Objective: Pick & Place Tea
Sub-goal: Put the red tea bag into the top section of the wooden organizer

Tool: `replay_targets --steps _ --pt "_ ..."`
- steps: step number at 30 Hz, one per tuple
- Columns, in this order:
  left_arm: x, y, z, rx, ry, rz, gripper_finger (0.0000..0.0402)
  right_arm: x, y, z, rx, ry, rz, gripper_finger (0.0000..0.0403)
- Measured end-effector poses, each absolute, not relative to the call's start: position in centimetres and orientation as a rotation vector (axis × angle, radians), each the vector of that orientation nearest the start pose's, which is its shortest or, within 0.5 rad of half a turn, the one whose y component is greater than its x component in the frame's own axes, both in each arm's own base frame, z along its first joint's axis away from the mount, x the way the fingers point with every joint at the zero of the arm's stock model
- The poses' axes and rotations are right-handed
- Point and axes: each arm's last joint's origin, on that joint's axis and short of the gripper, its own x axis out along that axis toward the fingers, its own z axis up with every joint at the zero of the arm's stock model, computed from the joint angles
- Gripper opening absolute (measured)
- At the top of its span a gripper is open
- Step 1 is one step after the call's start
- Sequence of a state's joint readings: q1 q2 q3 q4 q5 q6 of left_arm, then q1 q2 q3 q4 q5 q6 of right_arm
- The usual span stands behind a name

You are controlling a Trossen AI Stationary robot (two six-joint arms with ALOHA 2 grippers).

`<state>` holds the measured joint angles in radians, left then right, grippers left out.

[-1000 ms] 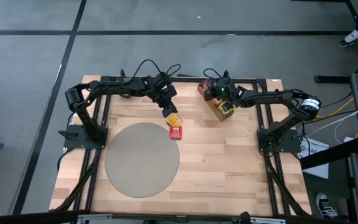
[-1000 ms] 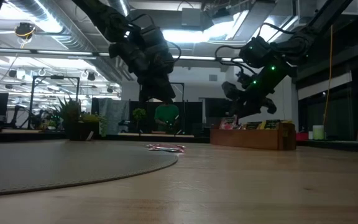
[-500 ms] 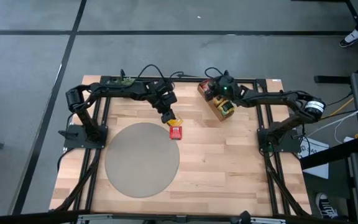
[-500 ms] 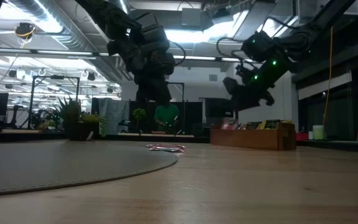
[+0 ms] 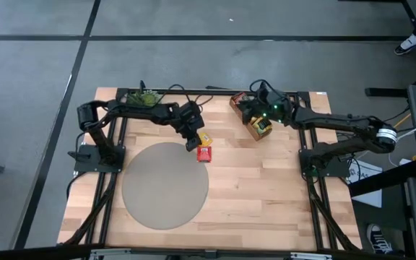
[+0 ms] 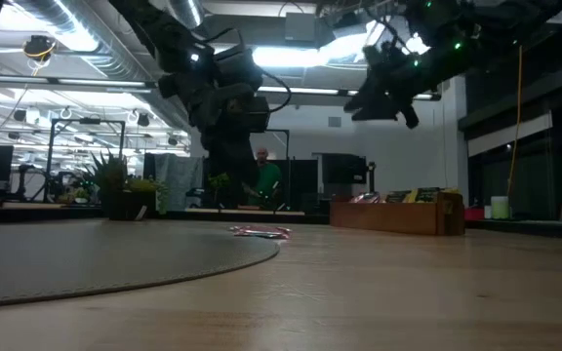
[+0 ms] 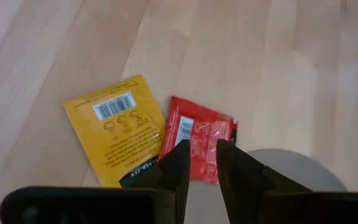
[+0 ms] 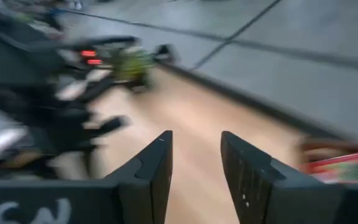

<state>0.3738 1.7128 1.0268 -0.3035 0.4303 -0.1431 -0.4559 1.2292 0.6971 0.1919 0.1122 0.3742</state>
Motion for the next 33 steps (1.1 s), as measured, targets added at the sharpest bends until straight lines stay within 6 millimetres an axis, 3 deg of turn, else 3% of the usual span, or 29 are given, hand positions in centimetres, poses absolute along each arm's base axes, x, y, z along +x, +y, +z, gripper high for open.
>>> replay_targets --steps 7,12,20,26,33 --pt "32.0 9.1 16.7 -0.361 0.954 0.046 0.0040 25.1 -9.0 24.9 0.718 0.252 -0.319 0.0136" --pt "32.2 7.9 16.2 -0.265 0.957 0.080 0.0005 25.8 -6.8 24.8 0.833 0.285 -0.225 0.0136" --pt "32.3 7.9 16.0 -0.182 0.966 0.160 0.0002 26.8 -4.5 23.9 0.908 0.312 -0.258 0.0136" --pt "32.5 8.6 14.0 -0.296 1.004 0.090 0.0002 28.0 -3.3 22.0 1.048 0.386 -0.276 0.0136" --pt "32.9 8.7 12.7 -0.297 1.022 0.074 0.0002 28.7 -2.0 20.6 1.201 0.441 -0.305 0.0132"
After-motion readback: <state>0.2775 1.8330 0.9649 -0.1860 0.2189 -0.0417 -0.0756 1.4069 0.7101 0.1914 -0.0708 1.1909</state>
